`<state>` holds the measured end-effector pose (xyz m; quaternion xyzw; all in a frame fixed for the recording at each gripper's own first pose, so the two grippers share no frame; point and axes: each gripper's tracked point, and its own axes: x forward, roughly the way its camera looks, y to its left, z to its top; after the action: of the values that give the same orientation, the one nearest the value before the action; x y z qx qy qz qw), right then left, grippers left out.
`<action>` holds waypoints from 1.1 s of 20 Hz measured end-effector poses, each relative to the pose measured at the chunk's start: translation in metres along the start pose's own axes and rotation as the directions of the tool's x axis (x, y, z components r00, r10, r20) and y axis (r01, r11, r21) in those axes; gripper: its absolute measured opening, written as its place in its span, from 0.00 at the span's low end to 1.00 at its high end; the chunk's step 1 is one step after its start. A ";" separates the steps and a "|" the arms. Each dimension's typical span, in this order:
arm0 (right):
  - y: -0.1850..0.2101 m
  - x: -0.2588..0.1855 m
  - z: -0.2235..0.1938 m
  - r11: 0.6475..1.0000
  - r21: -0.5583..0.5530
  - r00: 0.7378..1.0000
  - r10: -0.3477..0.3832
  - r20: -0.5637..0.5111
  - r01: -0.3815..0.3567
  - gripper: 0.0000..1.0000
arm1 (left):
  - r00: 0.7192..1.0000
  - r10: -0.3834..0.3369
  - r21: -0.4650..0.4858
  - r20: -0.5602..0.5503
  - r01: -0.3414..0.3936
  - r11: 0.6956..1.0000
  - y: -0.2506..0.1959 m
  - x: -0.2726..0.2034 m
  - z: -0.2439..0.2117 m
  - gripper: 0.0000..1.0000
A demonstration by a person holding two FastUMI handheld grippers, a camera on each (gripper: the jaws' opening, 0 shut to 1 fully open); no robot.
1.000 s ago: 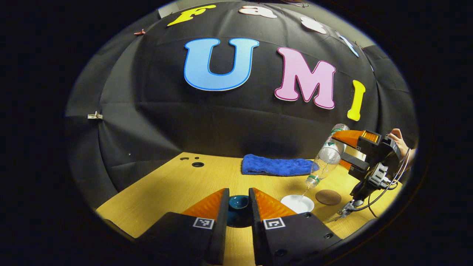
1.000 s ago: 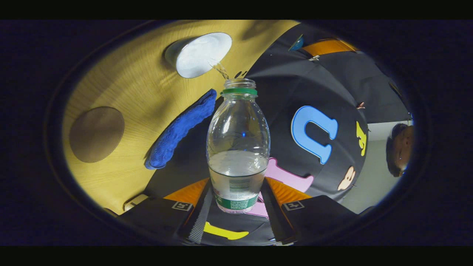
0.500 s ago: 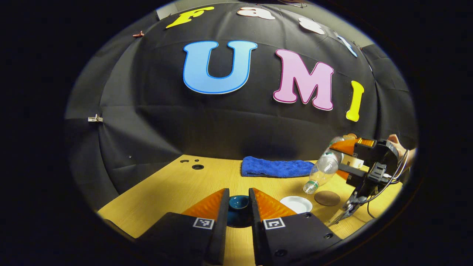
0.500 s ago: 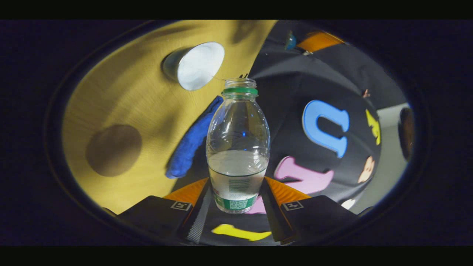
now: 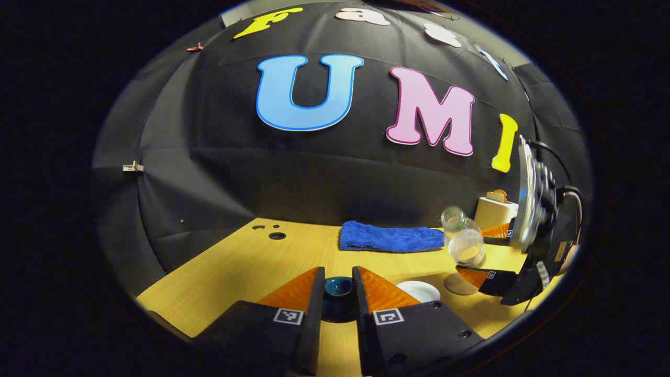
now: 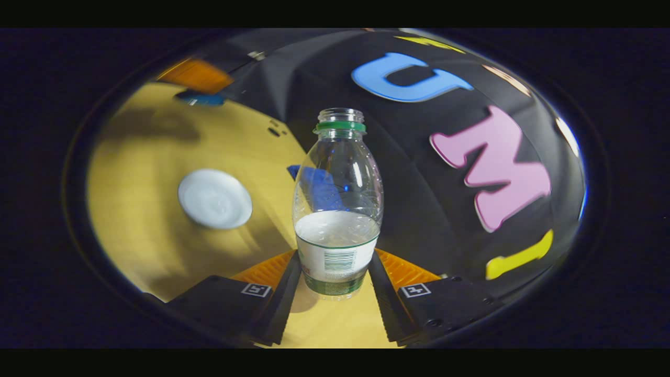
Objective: Open the teacup lid with one hand, grasp the water bottle and pour water into the teacup with the other hand; after pouring, place the water bottle on the coaster and then close the teacup lid.
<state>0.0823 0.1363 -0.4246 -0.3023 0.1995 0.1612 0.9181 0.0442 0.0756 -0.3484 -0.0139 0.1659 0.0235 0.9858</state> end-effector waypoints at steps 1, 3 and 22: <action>0.001 -0.003 0.004 0.993 0.113 1.000 0.014 0.012 -0.016 0.74 | 1.000 -0.008 0.001 0.002 0.008 1.000 -0.004 0.001 0.003 0.34; 0.002 0.002 0.006 0.953 0.302 0.999 0.018 0.050 -0.032 0.74 | 1.000 -0.023 0.002 0.004 0.023 1.000 -0.012 0.004 0.005 0.38; 0.021 0.006 0.002 0.718 0.691 0.996 0.040 0.084 -0.087 0.75 | 0.998 -0.056 0.003 -0.018 0.056 0.998 -0.057 0.017 -0.002 0.34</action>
<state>0.0794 0.1551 -0.4360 0.0755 0.2265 0.1156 0.9642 0.0631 0.0191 -0.3545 -0.0172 0.1742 -0.0047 0.9846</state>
